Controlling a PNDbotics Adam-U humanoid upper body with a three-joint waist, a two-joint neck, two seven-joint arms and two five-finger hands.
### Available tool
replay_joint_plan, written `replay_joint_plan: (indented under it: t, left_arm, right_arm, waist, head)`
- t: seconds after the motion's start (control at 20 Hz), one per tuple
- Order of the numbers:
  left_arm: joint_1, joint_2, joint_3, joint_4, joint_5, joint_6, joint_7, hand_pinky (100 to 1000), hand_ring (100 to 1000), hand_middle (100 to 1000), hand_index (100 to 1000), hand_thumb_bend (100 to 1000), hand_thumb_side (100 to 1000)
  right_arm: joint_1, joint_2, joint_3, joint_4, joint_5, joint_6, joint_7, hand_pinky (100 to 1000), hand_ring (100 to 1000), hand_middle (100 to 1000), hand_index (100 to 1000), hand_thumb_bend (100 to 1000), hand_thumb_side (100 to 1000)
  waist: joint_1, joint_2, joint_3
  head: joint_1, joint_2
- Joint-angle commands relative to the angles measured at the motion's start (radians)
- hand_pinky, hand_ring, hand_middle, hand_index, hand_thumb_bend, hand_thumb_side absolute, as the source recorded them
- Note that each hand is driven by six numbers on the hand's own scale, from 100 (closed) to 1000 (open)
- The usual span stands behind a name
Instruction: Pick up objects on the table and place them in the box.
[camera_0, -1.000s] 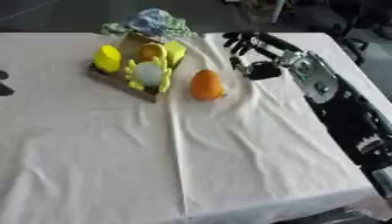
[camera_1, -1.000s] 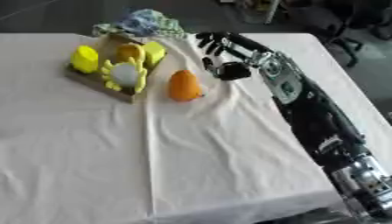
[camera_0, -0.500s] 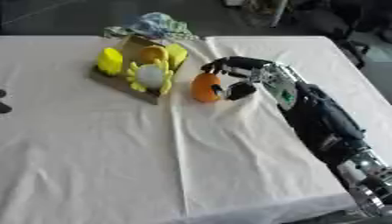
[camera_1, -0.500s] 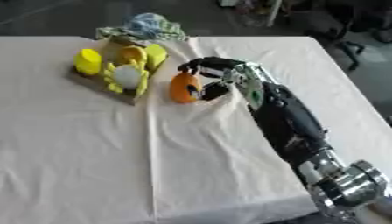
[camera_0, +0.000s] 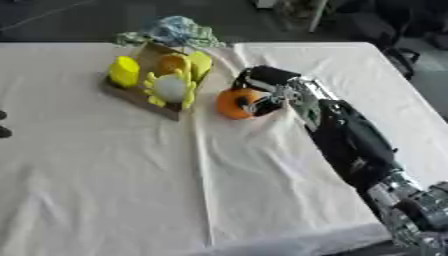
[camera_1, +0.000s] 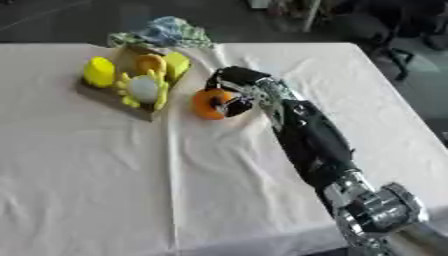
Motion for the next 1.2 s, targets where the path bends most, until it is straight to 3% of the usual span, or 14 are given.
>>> replay_joint_plan:
  t: [0.05, 0.1, 0.15, 0.3, 0.75, 1.0, 1.2]
  left_arm:
    - [-0.004, 0.005, 0.001, -0.024, 0.003, 0.0, -0.006, 662, 560, 602, 806, 100, 910]
    - [-0.004, 0.003, -0.001, -0.025, 0.005, 0.001, -0.008, 661, 559, 601, 806, 100, 910]
    - [-0.005, 0.001, -0.003, -0.027, 0.007, 0.002, -0.011, 661, 558, 599, 806, 100, 909]
    - [-0.009, -0.004, -0.015, -0.032, 0.014, 0.003, -0.024, 661, 557, 598, 806, 100, 910]
    - [-0.059, -0.031, -0.058, -0.046, 0.04, 0.011, -0.078, 660, 557, 598, 807, 100, 912]
    - [-0.073, -0.035, -0.07, -0.049, 0.045, 0.016, -0.094, 660, 557, 598, 808, 100, 916]
    - [-0.079, -0.034, -0.074, -0.05, 0.046, 0.017, -0.101, 660, 557, 598, 808, 100, 915]
  right_arm:
    - [-0.052, -0.026, -0.021, -0.051, -0.015, 0.003, -0.092, 606, 458, 233, 413, 100, 100]
    - [-0.063, -0.029, -0.024, -0.059, -0.021, 0.005, -0.104, 609, 459, 237, 414, 100, 218]
    - [-0.08, -0.031, -0.029, -0.068, -0.022, 0.01, -0.113, 612, 462, 240, 419, 100, 100]
    - [-0.126, -0.03, -0.051, -0.073, -0.008, 0.037, -0.121, 618, 467, 249, 430, 100, 100]
    - [-0.203, 0.015, -0.168, 0.006, 0.054, 0.192, -0.178, 595, 457, 260, 453, 100, 100]
    - [-0.209, 0.046, -0.198, 0.046, 0.067, 0.264, -0.23, 605, 470, 281, 478, 100, 100]
    - [-0.202, 0.075, -0.197, 0.087, 0.127, 0.288, -0.2, 637, 519, 358, 557, 100, 100]
  waist:
    - [-0.002, -0.031, 0.006]
    - [-0.003, -0.032, 0.011]
    - [-0.003, -0.034, 0.019]
    - [-0.003, -0.039, 0.054]
    - [-0.018, -0.026, 0.19]
    - [-0.023, -0.017, 0.23]
    - [-0.023, -0.012, 0.24]
  head:
    - [-0.001, -0.003]
    - [-0.002, -0.003]
    - [-0.007, -0.003]
    - [-0.032, -0.003]
    - [-0.136, -0.003]
    - [-0.171, -0.003]
    - [-0.183, -0.003]
